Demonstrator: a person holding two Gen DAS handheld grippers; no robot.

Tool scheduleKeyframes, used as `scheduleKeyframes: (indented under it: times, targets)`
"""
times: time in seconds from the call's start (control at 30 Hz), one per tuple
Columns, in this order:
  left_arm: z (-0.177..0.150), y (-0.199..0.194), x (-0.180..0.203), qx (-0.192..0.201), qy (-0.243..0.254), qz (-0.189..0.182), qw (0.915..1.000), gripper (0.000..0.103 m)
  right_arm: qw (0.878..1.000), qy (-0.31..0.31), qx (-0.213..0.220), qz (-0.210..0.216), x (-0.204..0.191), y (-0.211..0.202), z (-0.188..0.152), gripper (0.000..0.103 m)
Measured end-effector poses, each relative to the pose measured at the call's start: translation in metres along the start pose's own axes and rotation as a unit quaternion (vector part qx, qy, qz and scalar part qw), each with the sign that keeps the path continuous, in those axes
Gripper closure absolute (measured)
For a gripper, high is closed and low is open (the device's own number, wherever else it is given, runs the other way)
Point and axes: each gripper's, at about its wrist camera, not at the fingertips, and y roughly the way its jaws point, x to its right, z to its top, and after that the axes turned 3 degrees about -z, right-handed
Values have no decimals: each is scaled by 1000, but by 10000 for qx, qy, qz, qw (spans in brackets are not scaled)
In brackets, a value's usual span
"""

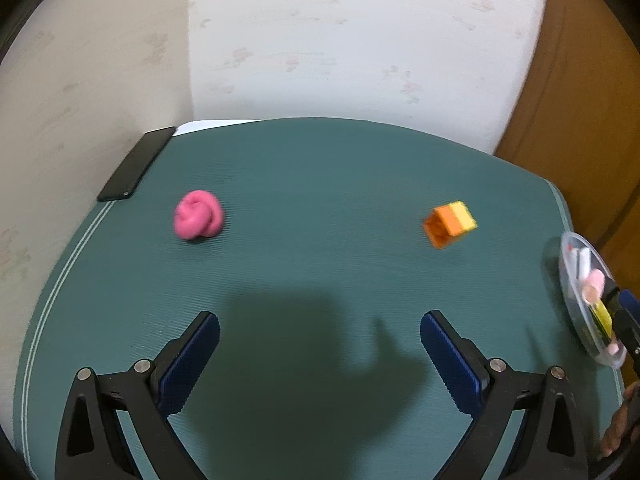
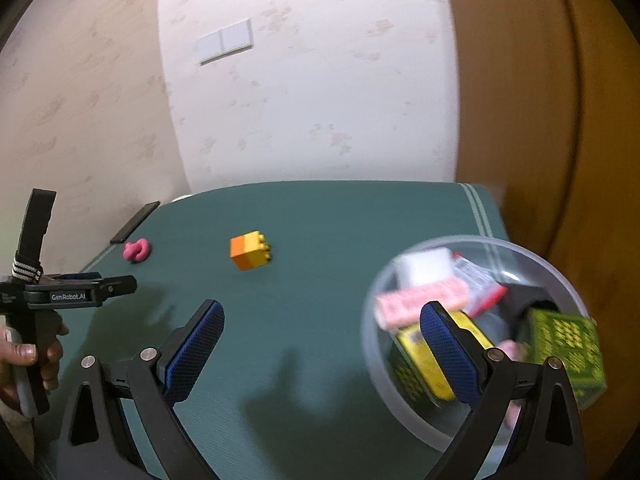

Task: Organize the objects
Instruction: 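Grasp the pink knotted toy with the left tool while the right tool approaches the orange-yellow brick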

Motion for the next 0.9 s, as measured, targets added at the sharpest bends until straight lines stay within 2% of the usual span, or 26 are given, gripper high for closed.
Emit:
scheduleKeyframes:
  times: [0.2,0.5,0.9]
  targets:
    - [7,8,-31,-31,-158,176,9997,1,9992,-83,-296,261,-23,36,9,4]
    - [21,23,-69,-70,-312,391,9987,1,9974,-132,-579,400,-51,88,24,4]
    - [43,53,-87,-155,-113,613,9979,1,9950,-28,-877,488,-66,139,30,4]
